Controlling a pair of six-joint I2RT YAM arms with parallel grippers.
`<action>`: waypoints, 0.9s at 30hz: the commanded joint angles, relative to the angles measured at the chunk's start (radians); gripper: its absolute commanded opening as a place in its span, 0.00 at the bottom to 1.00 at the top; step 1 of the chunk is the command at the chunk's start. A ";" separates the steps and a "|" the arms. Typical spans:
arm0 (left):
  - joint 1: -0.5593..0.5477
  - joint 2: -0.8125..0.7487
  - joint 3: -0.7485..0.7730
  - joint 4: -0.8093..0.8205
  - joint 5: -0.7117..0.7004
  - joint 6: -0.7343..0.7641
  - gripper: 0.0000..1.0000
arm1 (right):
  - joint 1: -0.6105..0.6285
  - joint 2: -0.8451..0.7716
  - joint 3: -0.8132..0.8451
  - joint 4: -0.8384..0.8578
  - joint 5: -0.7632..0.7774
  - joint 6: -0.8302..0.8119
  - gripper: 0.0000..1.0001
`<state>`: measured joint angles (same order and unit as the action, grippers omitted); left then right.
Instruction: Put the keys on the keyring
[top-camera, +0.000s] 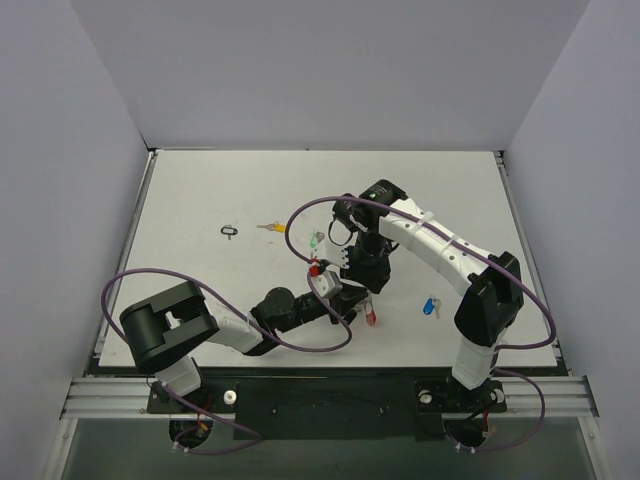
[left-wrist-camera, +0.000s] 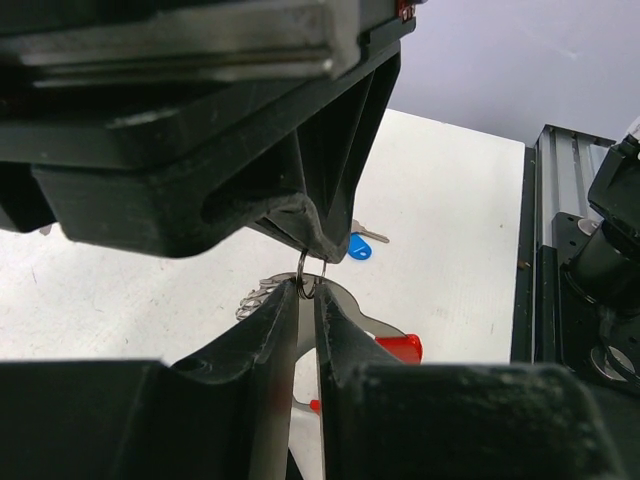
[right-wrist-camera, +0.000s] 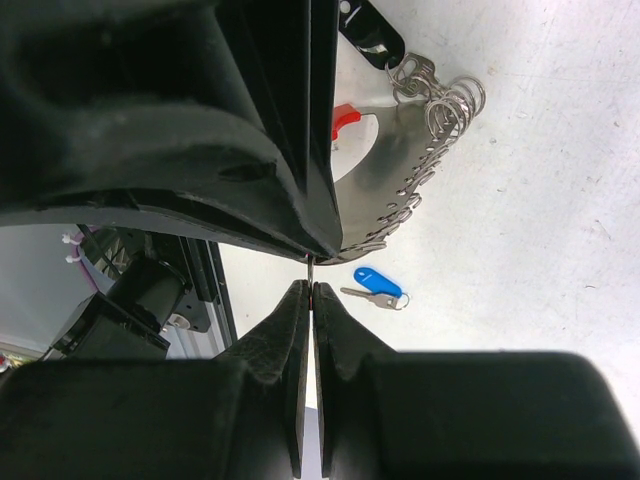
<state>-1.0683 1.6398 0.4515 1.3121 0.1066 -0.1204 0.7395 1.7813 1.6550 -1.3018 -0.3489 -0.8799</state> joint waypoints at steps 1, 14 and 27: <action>-0.004 -0.037 0.027 0.320 0.021 -0.012 0.21 | -0.005 0.006 0.014 -0.079 -0.013 -0.008 0.00; -0.004 -0.041 0.039 0.319 0.034 -0.038 0.22 | -0.005 0.001 0.012 -0.071 -0.013 -0.007 0.00; -0.004 -0.044 0.041 0.302 0.042 -0.056 0.00 | -0.009 -0.008 0.011 -0.063 -0.019 0.001 0.02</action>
<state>-1.0672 1.6287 0.4572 1.3102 0.1173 -0.1524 0.7391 1.7813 1.6550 -1.3174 -0.3492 -0.8818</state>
